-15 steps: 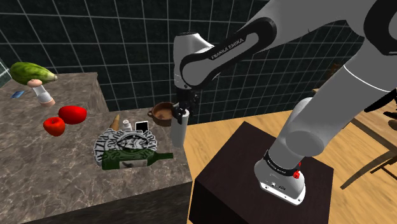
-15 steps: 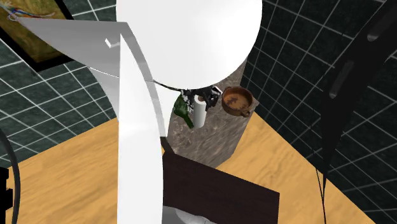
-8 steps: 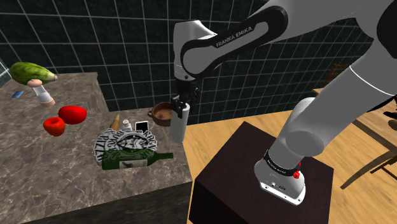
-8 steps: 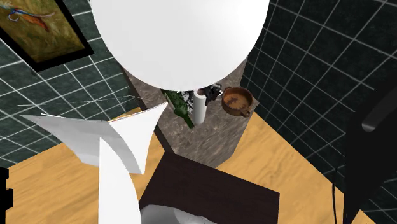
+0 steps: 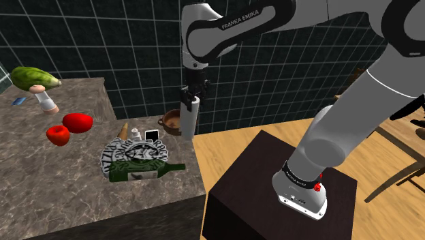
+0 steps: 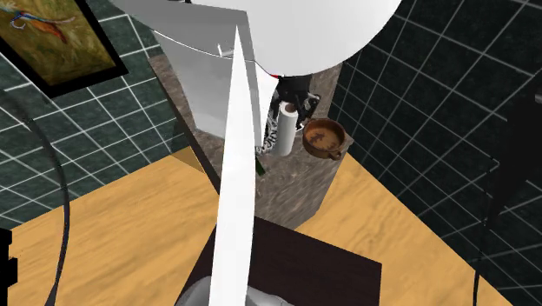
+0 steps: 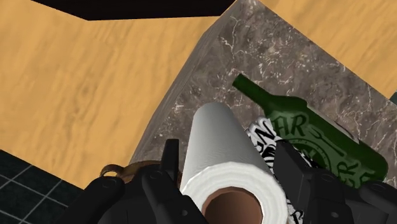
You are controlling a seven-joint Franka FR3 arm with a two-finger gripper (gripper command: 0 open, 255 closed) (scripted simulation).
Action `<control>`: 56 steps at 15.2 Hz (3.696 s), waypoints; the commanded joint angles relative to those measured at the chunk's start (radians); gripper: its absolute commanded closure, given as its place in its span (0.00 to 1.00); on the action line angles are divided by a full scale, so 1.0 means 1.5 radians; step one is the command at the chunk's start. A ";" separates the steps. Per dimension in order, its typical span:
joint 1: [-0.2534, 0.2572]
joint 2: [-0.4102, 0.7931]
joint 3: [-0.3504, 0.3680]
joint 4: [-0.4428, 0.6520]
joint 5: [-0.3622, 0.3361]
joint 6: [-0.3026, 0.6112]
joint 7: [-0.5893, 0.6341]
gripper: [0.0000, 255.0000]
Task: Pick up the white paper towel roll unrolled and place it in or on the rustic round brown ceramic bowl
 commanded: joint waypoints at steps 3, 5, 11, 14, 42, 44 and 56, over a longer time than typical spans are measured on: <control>-0.019 0.070 -0.018 0.101 -0.022 -0.035 -0.022 1.00; -0.028 0.106 -0.027 0.156 -0.031 -0.055 -0.034 1.00; -0.051 0.226 -0.049 0.344 -0.053 -0.126 -0.068 1.00; -0.059 0.294 -0.058 0.455 -0.062 -0.171 -0.083 1.00; -0.073 0.462 -0.073 0.531 -0.076 -0.080 -0.113 1.00; -0.073 0.468 -0.073 0.522 -0.076 -0.065 -0.113 1.00; -0.072 0.483 -0.074 0.504 -0.077 -0.033 -0.114 1.00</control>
